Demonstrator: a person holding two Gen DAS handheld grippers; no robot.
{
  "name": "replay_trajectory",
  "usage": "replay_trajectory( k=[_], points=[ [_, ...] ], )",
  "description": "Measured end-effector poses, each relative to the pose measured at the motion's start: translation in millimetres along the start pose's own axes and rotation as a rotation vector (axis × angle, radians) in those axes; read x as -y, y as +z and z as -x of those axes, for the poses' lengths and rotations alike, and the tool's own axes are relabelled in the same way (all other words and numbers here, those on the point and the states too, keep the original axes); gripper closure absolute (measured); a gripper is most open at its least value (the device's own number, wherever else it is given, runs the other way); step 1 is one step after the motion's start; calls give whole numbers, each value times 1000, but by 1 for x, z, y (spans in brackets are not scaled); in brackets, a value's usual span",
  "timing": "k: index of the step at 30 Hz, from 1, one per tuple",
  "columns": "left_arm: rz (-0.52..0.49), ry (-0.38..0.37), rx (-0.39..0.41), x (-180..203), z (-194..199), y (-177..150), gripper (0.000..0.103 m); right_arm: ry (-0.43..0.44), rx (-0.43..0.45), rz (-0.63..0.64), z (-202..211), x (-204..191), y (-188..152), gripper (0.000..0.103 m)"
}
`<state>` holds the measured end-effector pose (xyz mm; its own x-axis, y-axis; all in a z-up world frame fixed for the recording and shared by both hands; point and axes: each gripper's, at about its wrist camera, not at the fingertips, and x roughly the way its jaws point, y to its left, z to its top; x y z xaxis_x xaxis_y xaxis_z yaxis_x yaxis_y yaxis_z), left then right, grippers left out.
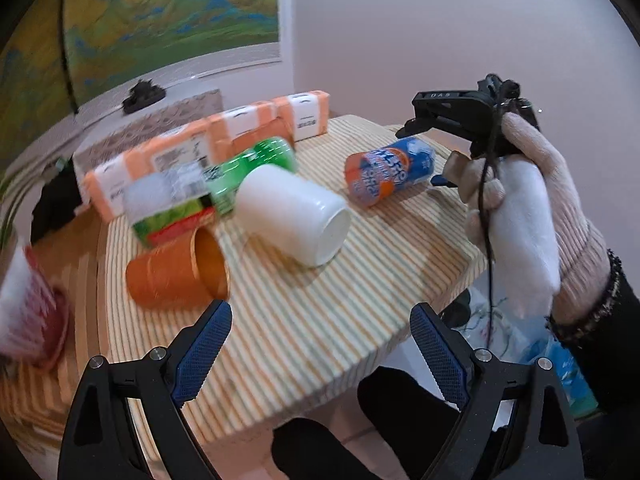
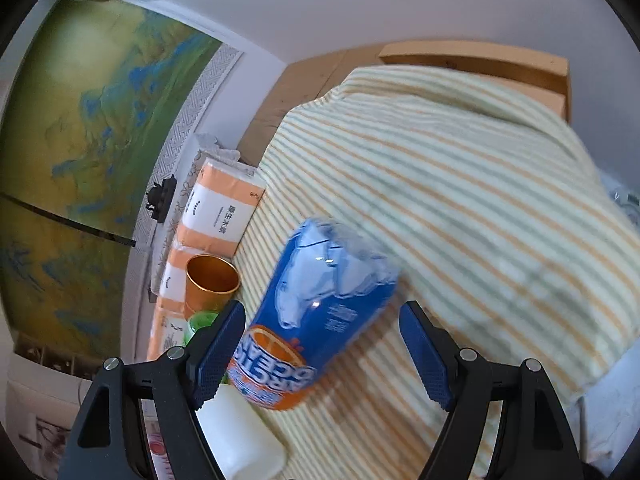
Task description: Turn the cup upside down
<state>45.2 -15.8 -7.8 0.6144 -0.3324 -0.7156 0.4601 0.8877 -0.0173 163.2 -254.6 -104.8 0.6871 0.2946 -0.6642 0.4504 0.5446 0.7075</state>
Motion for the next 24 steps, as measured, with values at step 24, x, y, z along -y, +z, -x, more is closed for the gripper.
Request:
replay_trajectory(
  k=[24],
  points=[
    [248, -14, 40, -39, -4, -29, 10, 16, -79, 75, -31, -1, 16, 30]
  ],
)
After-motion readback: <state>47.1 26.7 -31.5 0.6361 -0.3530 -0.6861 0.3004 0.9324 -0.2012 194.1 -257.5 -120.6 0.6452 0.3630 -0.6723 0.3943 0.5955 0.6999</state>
